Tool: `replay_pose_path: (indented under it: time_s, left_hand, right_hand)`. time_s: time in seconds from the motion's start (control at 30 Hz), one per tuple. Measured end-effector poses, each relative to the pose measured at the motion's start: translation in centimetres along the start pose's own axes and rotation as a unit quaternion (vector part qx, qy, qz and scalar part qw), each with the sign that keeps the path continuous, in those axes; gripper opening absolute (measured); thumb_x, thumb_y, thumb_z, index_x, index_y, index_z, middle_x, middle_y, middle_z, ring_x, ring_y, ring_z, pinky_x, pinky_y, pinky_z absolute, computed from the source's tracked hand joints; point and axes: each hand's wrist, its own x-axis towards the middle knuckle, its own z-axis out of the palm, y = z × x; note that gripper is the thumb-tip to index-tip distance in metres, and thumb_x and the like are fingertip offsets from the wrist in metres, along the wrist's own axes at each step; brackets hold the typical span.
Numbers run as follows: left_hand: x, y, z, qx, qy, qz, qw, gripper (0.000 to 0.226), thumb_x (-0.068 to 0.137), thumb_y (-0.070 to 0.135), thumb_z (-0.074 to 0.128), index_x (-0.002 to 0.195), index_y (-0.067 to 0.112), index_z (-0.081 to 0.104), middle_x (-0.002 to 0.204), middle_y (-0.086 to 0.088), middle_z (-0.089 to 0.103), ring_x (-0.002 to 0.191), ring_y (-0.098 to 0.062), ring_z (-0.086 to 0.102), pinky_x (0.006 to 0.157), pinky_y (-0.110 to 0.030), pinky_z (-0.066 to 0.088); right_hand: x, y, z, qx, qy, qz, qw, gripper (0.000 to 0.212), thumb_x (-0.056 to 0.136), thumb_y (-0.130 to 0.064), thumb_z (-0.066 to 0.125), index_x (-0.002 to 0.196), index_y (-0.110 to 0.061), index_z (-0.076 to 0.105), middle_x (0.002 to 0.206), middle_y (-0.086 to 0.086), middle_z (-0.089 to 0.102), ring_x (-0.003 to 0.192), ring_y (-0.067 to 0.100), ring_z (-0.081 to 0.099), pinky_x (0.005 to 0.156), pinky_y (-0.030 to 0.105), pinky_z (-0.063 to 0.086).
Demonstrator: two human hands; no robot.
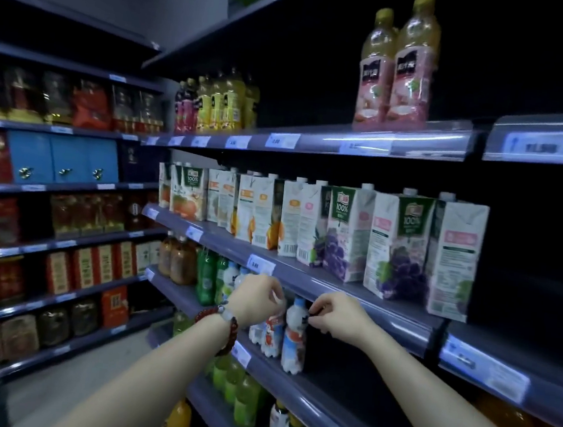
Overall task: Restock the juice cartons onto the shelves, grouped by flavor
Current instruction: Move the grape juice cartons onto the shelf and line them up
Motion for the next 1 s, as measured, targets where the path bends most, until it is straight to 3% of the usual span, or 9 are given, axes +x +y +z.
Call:
replay_pose_path:
  time_s: [0.17,0.27,0.4,0.57,0.7,0.77,0.83,0.9,1.0]
  left_hand:
    - [4.3,-2.2,-0.2,-0.015,-0.006,0.018,1.000,0.021,0.086,0.012,0.060,0.105,0.008,0.068,0.102,-0.009,0.071,0.091,-0.020,0.066,0.070,-0.024,0.050]
    - [7.1,-3.0,0.1,-0.038,-0.002,0.036,0.999,0.019,0.086,0.015,0.062,0.103,0.010,0.068,0.102,-0.007,0.070,0.089,-0.019,0.065,0.072,-0.025,0.049]
    - [10.8,-2.8,0.6,-0.073,-0.004,0.066,0.995,0.017,0.085,0.014,0.062,0.099,0.009,0.070,0.087,-0.006,0.068,0.082,-0.018,0.063,0.067,-0.022,0.044]
    - [15.0,-2.2,0.7,-0.112,0.044,0.068,0.990,0.022,0.089,0.022,0.060,0.105,0.008,0.067,0.101,-0.014,0.071,0.098,-0.029,0.065,0.082,-0.031,0.052]
    - [17.8,-2.5,0.9,-0.160,0.048,0.066,0.984,0.039,0.088,0.029,0.065,0.119,0.007,0.054,0.108,-0.013,0.067,0.097,-0.028,0.065,0.084,-0.039,0.056]
    - [18.8,-2.7,1.2,-0.170,0.050,0.065,0.982,0.045,0.087,0.034,0.066,0.119,0.006,0.049,0.113,-0.013,0.064,0.098,-0.028,0.064,0.084,-0.041,0.056]
    - [19.8,-2.8,1.7,-0.188,0.046,0.064,0.979,0.054,0.085,0.039,0.067,0.120,0.004,0.046,0.117,-0.015,0.060,0.101,-0.029,0.062,0.084,-0.042,0.056]
    - [20.4,-2.6,2.3,-0.207,0.055,0.061,0.975,0.063,0.081,0.044,0.070,0.120,0.002,0.043,0.118,-0.017,0.057,0.101,-0.030,0.061,0.083,-0.040,0.056]
    - [20.6,-2.3,2.9,-0.188,0.108,0.054,0.975,0.075,0.075,0.054,0.072,0.118,0.000,0.042,0.116,-0.019,0.055,0.100,-0.030,0.058,0.074,-0.031,0.050]
  right_hand:
    - [3.3,-1.2,-0.7,-0.020,0.031,0.002,0.999,0.011,0.081,-0.018,0.071,0.092,-0.016,0.070,0.081,0.003,0.063,0.075,0.015,0.057,0.069,0.023,0.044]
    - [4.6,-1.2,-1.1,-0.024,0.057,0.015,0.998,0.017,0.081,-0.020,0.072,0.097,-0.013,0.072,0.086,0.003,0.066,0.079,0.014,0.059,0.074,0.022,0.046]
    - [5.8,-0.9,-1.9,-0.025,0.121,0.059,0.991,0.016,0.080,-0.019,0.071,0.095,-0.014,0.073,0.094,0.007,0.072,0.088,0.019,0.064,0.086,0.028,0.050]
    - [6.6,-0.9,-3.2,0.012,0.213,0.140,0.967,0.005,0.084,-0.013,0.070,0.086,-0.016,0.066,0.078,0.001,0.065,0.072,0.020,0.064,0.074,0.038,0.059]
    - [6.9,-1.1,-4.0,0.000,0.326,0.198,0.924,0.020,0.086,-0.014,0.067,0.105,-0.009,0.068,0.088,0.004,0.068,0.088,0.022,0.064,0.087,0.033,0.054]
    - [6.9,-1.5,-3.9,-0.021,0.357,0.218,0.908,0.032,0.088,-0.014,0.064,0.118,-0.006,0.065,0.098,0.009,0.071,0.090,0.019,0.062,0.083,0.021,0.047]
    - [7.3,-1.9,-3.2,-0.035,0.372,0.222,0.900,0.028,0.088,-0.015,0.064,0.113,-0.004,0.066,0.088,0.005,0.069,0.076,0.013,0.059,0.066,0.012,0.045]
    - [8.5,-2.1,-2.2,-0.042,0.390,0.235,0.889,0.024,0.088,-0.017,0.063,0.107,-0.002,0.065,0.085,0.004,0.066,0.070,0.014,0.057,0.050,0.015,0.040]
    - [10.8,-2.6,-0.8,-0.023,0.412,0.268,0.871,0.038,0.088,-0.026,0.065,0.114,-0.001,0.054,0.107,0.014,0.064,0.081,0.021,0.051,0.064,0.025,0.039]
